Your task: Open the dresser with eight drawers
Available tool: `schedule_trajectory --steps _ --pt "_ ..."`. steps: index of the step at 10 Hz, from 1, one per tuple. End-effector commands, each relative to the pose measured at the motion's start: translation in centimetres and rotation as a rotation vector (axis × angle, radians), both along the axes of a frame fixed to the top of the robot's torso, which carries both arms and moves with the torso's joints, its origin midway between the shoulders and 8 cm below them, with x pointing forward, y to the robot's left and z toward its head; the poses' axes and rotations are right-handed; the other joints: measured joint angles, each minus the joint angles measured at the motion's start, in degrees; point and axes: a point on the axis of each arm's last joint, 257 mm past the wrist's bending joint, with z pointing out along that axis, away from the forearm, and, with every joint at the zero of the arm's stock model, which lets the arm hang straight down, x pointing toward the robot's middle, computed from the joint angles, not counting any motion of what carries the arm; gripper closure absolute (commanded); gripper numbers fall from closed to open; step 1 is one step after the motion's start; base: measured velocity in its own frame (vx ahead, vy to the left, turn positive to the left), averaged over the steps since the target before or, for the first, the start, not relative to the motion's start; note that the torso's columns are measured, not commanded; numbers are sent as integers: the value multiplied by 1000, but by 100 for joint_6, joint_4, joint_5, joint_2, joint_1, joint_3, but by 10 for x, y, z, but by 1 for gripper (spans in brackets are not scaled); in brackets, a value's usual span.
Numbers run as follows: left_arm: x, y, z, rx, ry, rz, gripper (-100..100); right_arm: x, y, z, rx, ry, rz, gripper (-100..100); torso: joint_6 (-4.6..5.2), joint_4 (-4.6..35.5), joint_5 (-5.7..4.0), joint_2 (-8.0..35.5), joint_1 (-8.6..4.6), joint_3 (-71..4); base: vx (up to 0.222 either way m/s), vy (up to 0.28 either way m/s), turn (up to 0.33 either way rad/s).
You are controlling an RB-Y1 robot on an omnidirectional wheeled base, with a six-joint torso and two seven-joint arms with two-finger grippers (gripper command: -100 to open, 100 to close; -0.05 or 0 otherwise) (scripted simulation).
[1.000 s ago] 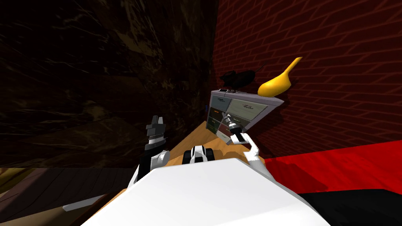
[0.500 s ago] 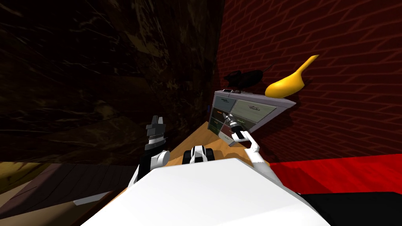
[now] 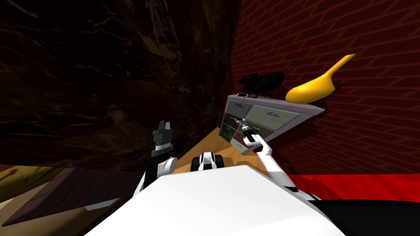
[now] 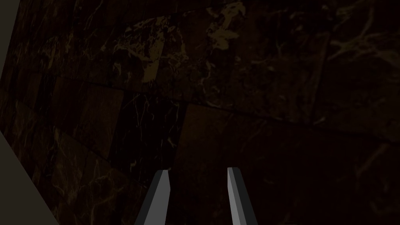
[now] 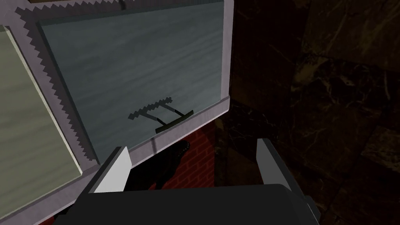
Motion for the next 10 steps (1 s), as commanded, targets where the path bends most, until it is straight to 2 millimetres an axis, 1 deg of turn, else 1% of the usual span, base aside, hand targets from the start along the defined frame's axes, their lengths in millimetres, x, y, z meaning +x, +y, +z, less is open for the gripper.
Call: schedule_trajectory --steps 1,2,3,4,5,6,7,8,9,10 --pt "0 0 0 0 0 0 0 6 -23 -3 -108 39 -56 -100 -2 -1 0 -5 -1 -3 35 49 49" --pt "0 0 0 0 0 0 0 10 -44 -4 -186 72 -105 -100 0 -1 -2 -1 -4 0 32 70 68" --pt "0 0 0 0 0 0 0 10 -44 -4 -196 74 -106 -100 -1 0 0 0 4 0 24 64 45" --pt "0 0 0 0 0 0 0 14 -66 -4 -274 107 -156 -100 1 1 0 3 1 2 26 60 82" --pt "0 0 0 0 0 0 0 14 -66 -4 -283 109 -156 -100 -2 0 0 0 -1 0 30 50 40" --pt "0 0 0 0 0 0 0 16 -89 -3 -359 144 -208 -100 2 0 -2 -1 -5 0 46 78 66" --pt "0 0 0 0 0 0 0 16 -89 -3 -368 145 -208 -100 -1 -1 1 -6 5 -3 40 59 44" --pt "0 0 0 0 0 0 0 17 -111 0 -443 178 -259 -100 -1 -1 0 -4 -2 -2 34 53 85" --pt "0 0 0 0 0 0 0 17 -111 -1 -450 182 -261 -100 -2 0 -1 -1 -3 -1 35 44 34" --pt "0 0 0 0 0 0 0 17 -134 3 -523 218 -313 -100 1 0 -3 0 -6 1 39 66 62"
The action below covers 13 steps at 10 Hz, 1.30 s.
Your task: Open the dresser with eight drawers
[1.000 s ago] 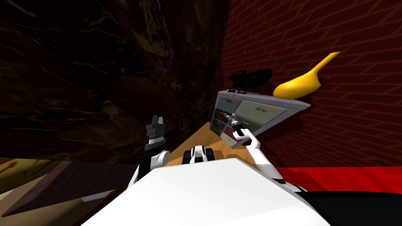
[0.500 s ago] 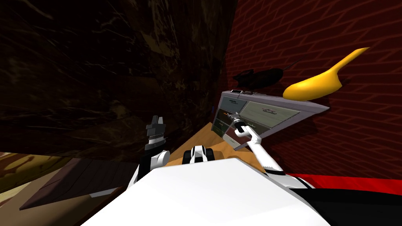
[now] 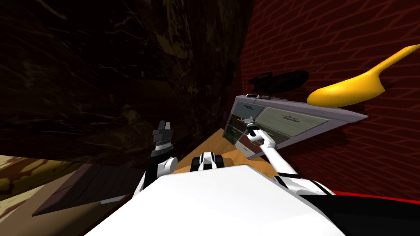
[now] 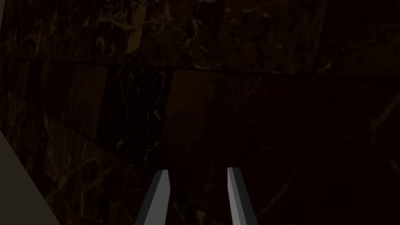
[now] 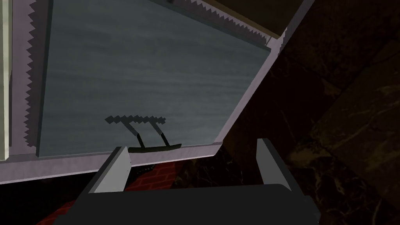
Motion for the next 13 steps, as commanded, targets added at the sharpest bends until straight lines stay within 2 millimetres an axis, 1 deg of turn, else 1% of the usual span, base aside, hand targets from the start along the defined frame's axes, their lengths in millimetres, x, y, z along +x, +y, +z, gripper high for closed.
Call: schedule_trajectory --steps 1,2,3,5,6,8,9,11,13 --pt "0 0 0 0 0 0 0 0 -26 3 -94 44 -62 -100 -2 0 3 -1 9 -1 31 57 37" --pt "0 0 0 0 0 0 0 -2 -49 8 -167 78 -115 -100 -1 0 3 1 7 0 37 59 71" --pt "0 0 0 0 0 0 0 -2 -49 8 -169 79 -115 -100 -3 0 2 -2 7 -1 34 42 37" --pt "0 0 0 0 0 0 0 -6 -90 22 -292 137 -218 -100 -4 -1 1 -4 5 -2 43 60 85" --pt "0 0 0 0 0 0 0 -7 -92 20 -306 149 -221 -100 -3 -2 4 -7 12 -4 40 58 32" --pt "0 0 0 0 0 0 0 -14 -128 39 -418 202 -317 -100 -2 1 3 1 8 0 41 75 66" --pt "0 0 0 0 0 0 0 -16 -130 36 -425 214 -322 -100 -3 0 4 -2 12 -1 42 56 37" --pt "0 0 0 0 0 0 0 -26 -163 54 -525 272 -412 -100 -3 0 -1 -1 -3 -1 42 47 64" --pt "0 0 0 0 0 0 0 -37 -190 71 -604 322 -490 -100 -2 0 5 -1 12 -1 44 74 72"
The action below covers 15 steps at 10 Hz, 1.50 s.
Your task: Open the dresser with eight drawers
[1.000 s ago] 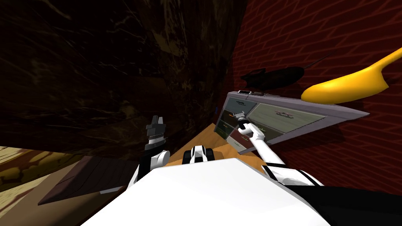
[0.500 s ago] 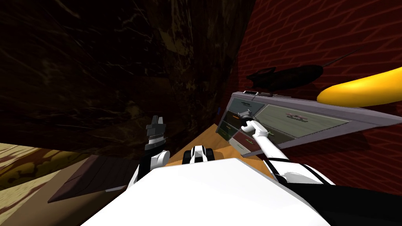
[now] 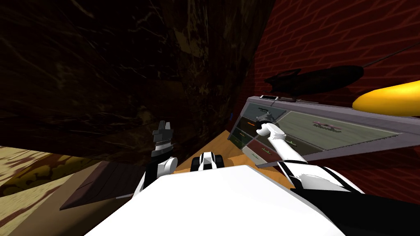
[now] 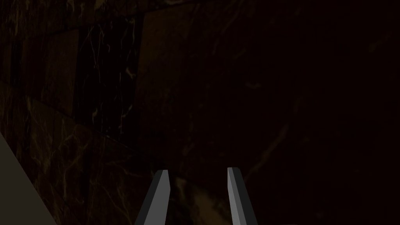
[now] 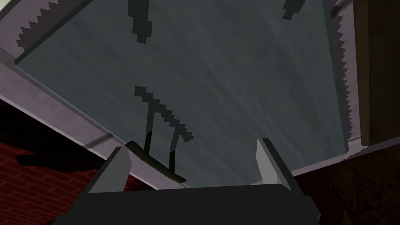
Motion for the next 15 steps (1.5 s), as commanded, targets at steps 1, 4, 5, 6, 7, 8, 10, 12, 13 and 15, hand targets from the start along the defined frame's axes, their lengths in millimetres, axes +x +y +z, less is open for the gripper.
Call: schedule_trajectory --steps 1,4,5,6,7,8,10,12,13,15 --pt "0 0 0 0 0 0 0 -14 -33 20 -99 60 -102 -100 -1 -1 -1 -3 0 -1 51 56 67" --pt "0 0 0 0 0 0 0 -29 -59 41 -177 108 -190 -100 1 0 -6 3 -15 3 34 38 42" --pt "0 0 0 0 0 0 0 -24 -52 35 -158 95 -167 -100 1 1 -4 5 -10 4 13 17 8" --pt "0 0 0 0 0 0 0 -22 -54 41 -164 96 -148 -100 1 1 -5 7 -13 5 86 8 -170" --pt "0 0 0 0 0 0 0 -19 -54 44 -165 95 -134 -100 6 -3 -4 -15 -14 -7 147 5 -192" --pt "0 0 0 0 0 0 0 -21 -55 42 -164 96 -146 -100 -1 -9 -4 -30 -12 -18 66 2 -33" --pt "0 0 0 0 0 0 0 -22 -54 41 -165 95 -152 100 -11 5 -7 35 -4 22 -46 -5 104" --pt "0 0 0 0 0 0 0 -23 -56 48 -170 90 -158 100 3 -17 -35 -11 -20 -3 -72 115 -6" --pt "0 0 0 0 0 0 0 -23 -57 48 -168 93 -158 100 8 -14 -29 -4 -17 1 -106 139 -4" --pt "0 0 0 0 0 0 0 -24 -58 47 -164 98 -159 100 15 -10 -29 2 -24 6 -88 176 -12"
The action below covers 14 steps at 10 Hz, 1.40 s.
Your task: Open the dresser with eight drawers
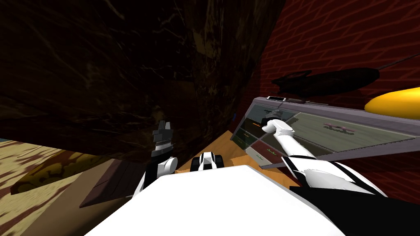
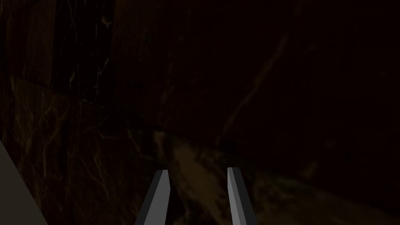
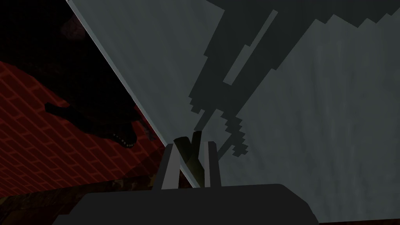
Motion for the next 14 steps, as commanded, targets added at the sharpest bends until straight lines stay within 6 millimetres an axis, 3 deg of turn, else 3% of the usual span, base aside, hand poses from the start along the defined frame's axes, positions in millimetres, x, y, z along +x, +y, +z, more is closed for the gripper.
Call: schedule_trajectory --steps 1,5,6,8,14 --pt "0 0 0 0 0 0 0 0 -1 0 1 2 -1 100 -2 -2 0 -5 3 -3 -39 98 -9" --pt "0 0 0 0 0 0 0 2 2 -6 7 11 2 100 -12 -2 2 -1 4 -2 -88 143 -12" --pt "0 0 0 0 0 0 0 0 -8 10 -1 7 -3 -100 -7 -2 -2 0 -2 0 -68 116 45" --pt "0 0 0 0 0 0 0 -3 -18 22 -3 8 -10 -100 -16 -2 8 -37 -37 -27 -6 23 54" --pt "0 0 0 0 0 0 0 -14 -45 61 -8 4 -34 -100 -16 12 32 1 24 -4 -8 27 38"
